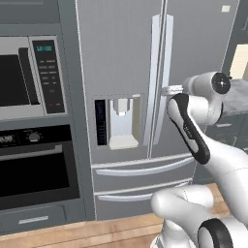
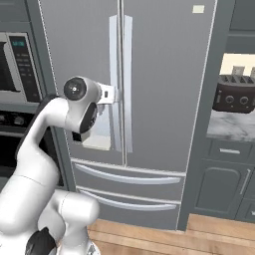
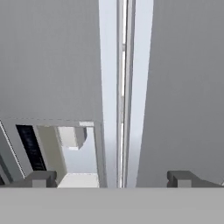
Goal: Retrieve the banana and kiwi from the fridge and place them into the bowl on the dining table.
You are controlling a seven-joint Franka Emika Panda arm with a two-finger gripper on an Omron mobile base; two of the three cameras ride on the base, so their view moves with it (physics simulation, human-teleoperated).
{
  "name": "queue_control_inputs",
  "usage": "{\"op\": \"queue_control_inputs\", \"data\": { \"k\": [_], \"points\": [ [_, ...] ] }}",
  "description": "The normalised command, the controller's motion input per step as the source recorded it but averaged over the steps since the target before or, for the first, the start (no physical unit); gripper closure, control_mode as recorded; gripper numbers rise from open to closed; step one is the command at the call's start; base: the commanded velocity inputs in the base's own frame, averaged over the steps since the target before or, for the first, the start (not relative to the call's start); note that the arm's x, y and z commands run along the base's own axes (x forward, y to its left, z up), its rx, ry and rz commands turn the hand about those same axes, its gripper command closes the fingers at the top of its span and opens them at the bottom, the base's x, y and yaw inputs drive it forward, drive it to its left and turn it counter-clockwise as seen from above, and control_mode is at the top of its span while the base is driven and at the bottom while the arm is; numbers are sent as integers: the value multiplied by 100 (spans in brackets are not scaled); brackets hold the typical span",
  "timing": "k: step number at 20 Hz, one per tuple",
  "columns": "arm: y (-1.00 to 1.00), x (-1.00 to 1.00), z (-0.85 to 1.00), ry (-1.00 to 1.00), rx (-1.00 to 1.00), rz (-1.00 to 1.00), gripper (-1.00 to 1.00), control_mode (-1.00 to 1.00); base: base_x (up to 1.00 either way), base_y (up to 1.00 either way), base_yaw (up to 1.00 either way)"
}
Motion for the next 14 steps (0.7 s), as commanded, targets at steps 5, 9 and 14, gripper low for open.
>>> {"op": "queue_control_inputs", "data": {
  "k": [5, 9, 14],
  "points": [
    [11, 55, 25, 1, 0, 0, -100, -100, 0, 0, 0],
    [24, 67, 0, 1, 0, -2, -100, -100, 0, 0, 0],
    [9, 72, 0, 1, 0, 0, -100, -100, 0, 0, 0]
  ]
}}
